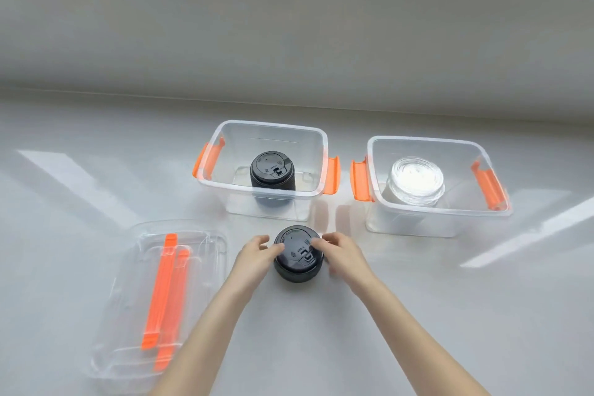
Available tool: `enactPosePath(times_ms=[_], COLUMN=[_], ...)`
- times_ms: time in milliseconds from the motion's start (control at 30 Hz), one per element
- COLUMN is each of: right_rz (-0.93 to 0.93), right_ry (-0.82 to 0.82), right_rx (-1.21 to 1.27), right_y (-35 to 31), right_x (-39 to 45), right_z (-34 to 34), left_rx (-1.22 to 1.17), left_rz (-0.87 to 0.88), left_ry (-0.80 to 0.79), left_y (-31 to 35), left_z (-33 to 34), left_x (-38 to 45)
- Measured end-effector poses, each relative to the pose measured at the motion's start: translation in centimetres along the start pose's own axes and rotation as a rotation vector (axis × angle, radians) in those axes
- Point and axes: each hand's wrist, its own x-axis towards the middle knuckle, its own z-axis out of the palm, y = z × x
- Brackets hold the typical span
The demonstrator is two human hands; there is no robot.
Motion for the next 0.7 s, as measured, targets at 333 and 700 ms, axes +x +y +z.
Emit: enactPosePath(times_ms=[333,700], right_rz=[0.046,-0.275], right_ry=[0.043,0.014], right_rx=[0.073,0.123], right_y=[-0.9,-9.2], right_x=[-1.1,-6.1], right_z=[0.7,-1.5], left_rx=[-0.120,0.046], left_rz=[0.014,0.434], left_ry=[-0.063,-0.038], left_y=[-0.5,5.5], left_z=[0.3,-6.6], left_x=[0.2,-4.3])
